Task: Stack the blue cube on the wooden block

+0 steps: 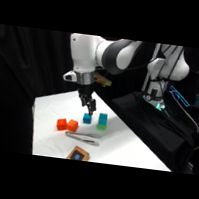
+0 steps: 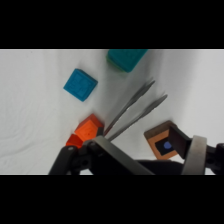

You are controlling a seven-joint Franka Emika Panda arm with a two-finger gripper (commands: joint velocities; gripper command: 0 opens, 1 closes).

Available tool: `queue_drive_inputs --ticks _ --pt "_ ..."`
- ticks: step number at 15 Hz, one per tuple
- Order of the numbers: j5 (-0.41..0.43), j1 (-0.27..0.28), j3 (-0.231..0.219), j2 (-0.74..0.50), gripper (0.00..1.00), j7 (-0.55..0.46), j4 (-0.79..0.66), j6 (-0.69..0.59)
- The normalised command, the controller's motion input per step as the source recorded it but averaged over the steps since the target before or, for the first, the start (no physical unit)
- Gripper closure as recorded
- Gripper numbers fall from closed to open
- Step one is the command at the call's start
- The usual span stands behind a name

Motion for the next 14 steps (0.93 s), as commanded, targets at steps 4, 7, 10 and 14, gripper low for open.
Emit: queue_drive_inputs --ticks 4,7,10,14 --pt "-0.059 -0.028 -0.039 0.04 0.00 0.19 0.03 0.09" --pt "-0.038 -0.070 -0.083 0.06 0.00 0.23 0.03 0.16" --pt "-0.061 -0.063 -0.098 0.05 0.00 0.27 -0.02 0.23" --pt "-0.058 -0.042 -0.092 0.01 0.00 0.31 -0.11 0.25"
